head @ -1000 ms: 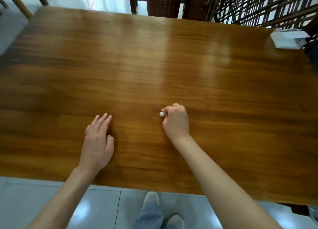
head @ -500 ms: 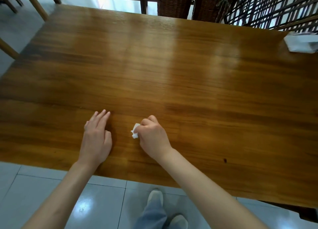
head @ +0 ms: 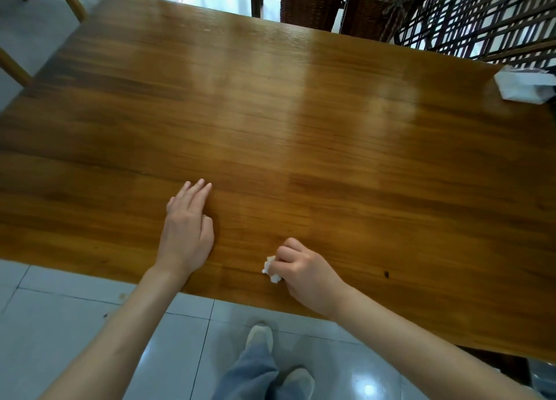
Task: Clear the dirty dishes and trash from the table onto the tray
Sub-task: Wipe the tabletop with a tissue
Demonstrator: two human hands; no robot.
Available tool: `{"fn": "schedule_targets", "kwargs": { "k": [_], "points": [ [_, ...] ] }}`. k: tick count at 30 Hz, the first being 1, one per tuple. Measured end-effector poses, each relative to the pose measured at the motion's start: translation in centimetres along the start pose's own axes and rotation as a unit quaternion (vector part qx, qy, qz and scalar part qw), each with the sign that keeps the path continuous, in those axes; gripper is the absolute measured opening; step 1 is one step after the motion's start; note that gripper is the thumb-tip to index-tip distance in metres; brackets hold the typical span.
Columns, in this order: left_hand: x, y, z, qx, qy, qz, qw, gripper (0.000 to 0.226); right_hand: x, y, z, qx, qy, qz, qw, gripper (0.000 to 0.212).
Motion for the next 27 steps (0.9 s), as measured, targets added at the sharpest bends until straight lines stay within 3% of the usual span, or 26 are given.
{"fn": "schedule_targets", "kwargs": {
  "k": [8,10,15,19,27],
  "points": [
    [-2.2,-0.1,0.1,-0.001,-0.015,-0.020,1.000,0.048,-5.3,4.5,-2.8,-0.113,-0.137,-0.032,0.984,0.014],
    [-3.1,-0.5,0.2,0.004,-0.032,-0.020,0.999,0.048,-4.0,3.7,-1.0,-0.137,-0.135,-0.013,0.981,0.012],
    [-5.2,-2.4,0.4,0.021,-0.047,-0.017,0.999,0.049,-1.2,0.7,0.4,-0.102,-0.095,-0.017,0.990,0.017],
    [-7.0,-4.0,0.1,0.036,-0.065,-0.033,0.997,0.050,-3.7,1.5,-3.4,-0.107,-0.130,-0.041,0.985,0.021],
    [-12.1,-7.1,-0.8,0.066,-0.110,-0.066,0.990,0.051,-13.6,7.3,-15.0,-0.170,-0.300,-0.088,0.935,0.024]
  ]
}}
Point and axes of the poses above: each hand's wrist, its own z-axis towards the middle knuckle, its own y-axis out of the back of the hand, x = y × z, the point moved 9 cm from there along z, towards the middle knuckle, and after that the axes turned 1 degree about y, right-handed, at the moved point
